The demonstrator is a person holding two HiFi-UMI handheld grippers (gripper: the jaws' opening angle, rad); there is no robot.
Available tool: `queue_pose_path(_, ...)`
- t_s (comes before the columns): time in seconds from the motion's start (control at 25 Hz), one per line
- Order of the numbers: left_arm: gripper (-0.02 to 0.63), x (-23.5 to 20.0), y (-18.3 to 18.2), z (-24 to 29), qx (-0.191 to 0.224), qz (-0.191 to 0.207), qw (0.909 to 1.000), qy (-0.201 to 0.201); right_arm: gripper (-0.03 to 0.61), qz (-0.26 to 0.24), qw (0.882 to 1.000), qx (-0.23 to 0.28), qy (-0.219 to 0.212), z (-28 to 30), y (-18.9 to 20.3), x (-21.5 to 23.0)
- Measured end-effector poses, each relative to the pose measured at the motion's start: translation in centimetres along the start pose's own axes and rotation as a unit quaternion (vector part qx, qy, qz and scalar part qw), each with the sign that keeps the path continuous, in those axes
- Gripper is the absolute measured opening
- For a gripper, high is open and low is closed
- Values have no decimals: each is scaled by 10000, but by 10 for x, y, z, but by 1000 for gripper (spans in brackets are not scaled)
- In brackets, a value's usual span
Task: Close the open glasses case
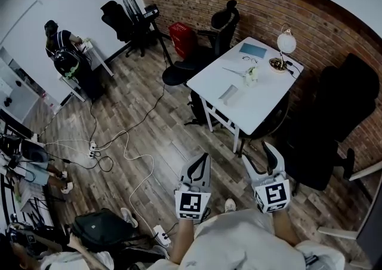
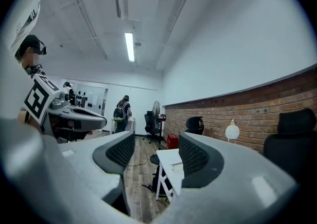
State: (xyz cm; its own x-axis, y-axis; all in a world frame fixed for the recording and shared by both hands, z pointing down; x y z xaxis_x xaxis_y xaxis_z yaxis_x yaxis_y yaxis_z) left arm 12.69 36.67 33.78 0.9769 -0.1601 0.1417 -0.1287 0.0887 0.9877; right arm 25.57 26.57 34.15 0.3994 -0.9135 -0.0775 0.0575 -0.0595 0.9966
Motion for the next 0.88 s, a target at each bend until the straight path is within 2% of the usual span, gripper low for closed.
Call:
queue_pose_path(0.32,3,0,2,22,-248,-3,9996,-139,281,144,9998,-86,-109,18,9,24)
queue_pose_path(0.88,3,-23,5,38,-347,-32,9988,-351,281,199,9992,-142,-308,53,10,29)
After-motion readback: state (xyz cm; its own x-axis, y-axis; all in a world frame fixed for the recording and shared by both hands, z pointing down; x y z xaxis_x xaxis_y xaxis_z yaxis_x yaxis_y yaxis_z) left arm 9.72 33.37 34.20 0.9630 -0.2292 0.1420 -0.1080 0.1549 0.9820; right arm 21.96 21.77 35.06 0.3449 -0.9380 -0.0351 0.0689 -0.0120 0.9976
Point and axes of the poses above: the fingertips, and each gripper's own axes: z forward along the fingers, x to its right, y out of its underside, the point moved 3 cm from there along -z, backward along the fingers, and after that the axes turned 2 degrees about x, right-handed, at the moved point
